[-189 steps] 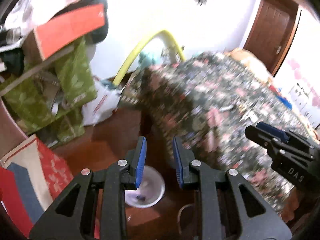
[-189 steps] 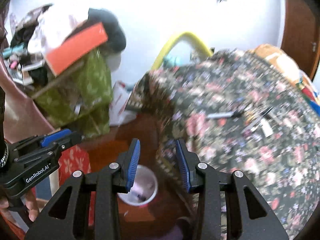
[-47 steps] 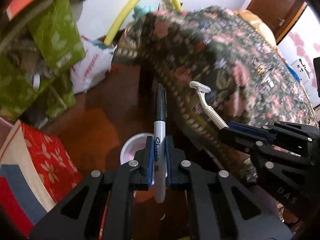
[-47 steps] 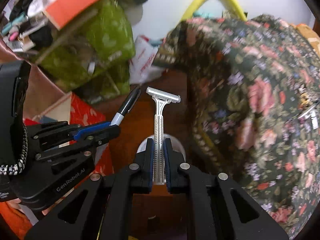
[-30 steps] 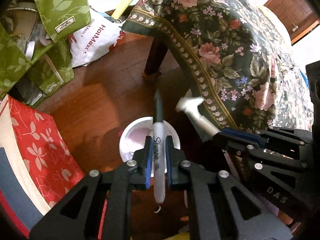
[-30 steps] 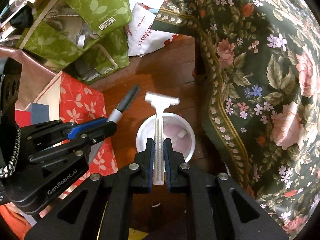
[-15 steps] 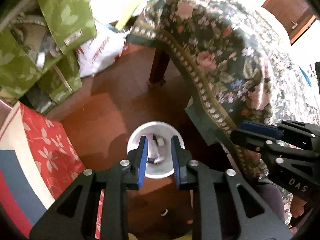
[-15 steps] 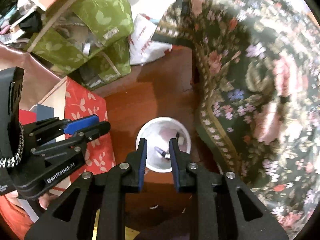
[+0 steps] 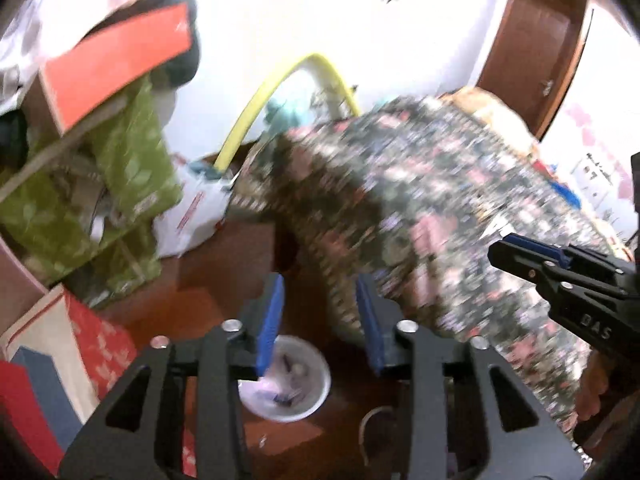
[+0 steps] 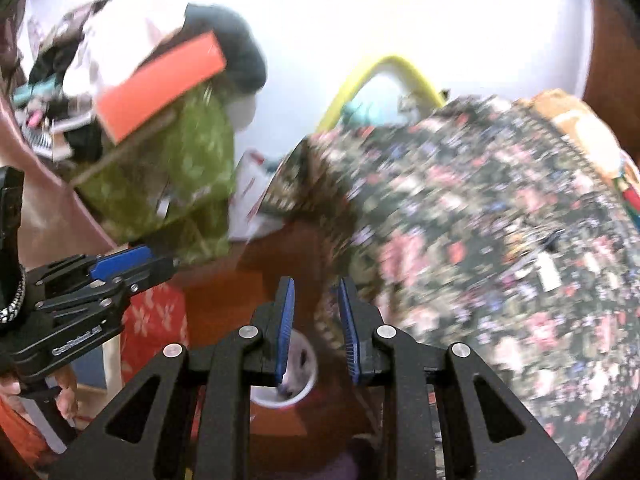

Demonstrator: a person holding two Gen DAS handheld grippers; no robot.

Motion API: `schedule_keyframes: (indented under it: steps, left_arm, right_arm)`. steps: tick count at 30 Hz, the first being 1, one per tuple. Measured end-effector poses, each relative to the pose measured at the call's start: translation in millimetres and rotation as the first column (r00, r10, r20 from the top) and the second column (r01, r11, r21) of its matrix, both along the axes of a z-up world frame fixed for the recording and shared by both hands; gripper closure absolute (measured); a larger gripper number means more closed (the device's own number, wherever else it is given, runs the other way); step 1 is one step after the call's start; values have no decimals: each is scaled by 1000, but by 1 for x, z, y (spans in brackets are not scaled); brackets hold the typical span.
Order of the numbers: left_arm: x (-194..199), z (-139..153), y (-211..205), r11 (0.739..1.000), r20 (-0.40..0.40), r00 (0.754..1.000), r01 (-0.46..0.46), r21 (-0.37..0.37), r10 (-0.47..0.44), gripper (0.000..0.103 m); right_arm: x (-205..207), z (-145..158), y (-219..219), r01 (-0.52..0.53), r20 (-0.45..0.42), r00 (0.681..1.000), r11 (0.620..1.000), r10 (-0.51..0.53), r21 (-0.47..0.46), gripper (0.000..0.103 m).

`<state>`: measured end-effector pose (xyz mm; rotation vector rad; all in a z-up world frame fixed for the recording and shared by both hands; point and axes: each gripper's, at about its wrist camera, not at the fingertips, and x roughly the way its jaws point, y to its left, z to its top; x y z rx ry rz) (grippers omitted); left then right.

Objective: Collect trash
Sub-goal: 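Move both open tools back to the remaining bed items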

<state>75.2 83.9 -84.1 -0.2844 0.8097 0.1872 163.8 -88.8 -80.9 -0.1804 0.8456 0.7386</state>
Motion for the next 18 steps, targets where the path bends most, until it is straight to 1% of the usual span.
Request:
schedule_keyframes:
  steps: [1,3,4,5,7,9,10,11,13,16,18]
  left_arm:
    - [3,6,-7,1000,15,1000,13,7,-13,61]
    - [11,20,-22,999,36,999,33,32,-34,54]
    - [16,26,-30,999,52,998,41,36,-43,51]
    - [19,29,-35,998,65,996,54,32,-56,49]
    - [31,38,-53,996,82,993,87,31,-89,47]
    - [44,43,-69,994,90,991,96,51,-100,42]
    - [51,45,-76,993,92,990,102,58,-107,39]
    - [59,45,-84,992,94,988,115,60,-120,38]
    - [75,44,-97,989,94,985,144,44,-148,38]
    - [98,36,-116,984,84,980,177,20,-178,38]
    - [115,28,-130,982,78,979,188,24,-189,37]
  right_arm:
    - [3,8,-12,27,24,999,1000,-27,15,83]
    - [9,17,-27,54,49,997,998,-55,34,83]
    - [14,22,-38,70,62,995,996,-73,51,83]
    - [17,26,-45,85,73,993,995,-89,58,83]
    - [22,31,-61,121,101,987,991,-127,58,83]
    - [30,34,-80,152,126,979,987,-157,53,83]
    - [33,35,-89,163,130,977,986,-168,48,83]
    - [39,34,-100,184,133,973,982,-188,44,83]
    - [46,33,-116,210,134,968,977,-213,41,83]
    - [65,23,-144,271,127,955,962,-269,-2,82]
    - [75,18,-157,296,114,949,955,-292,-17,71]
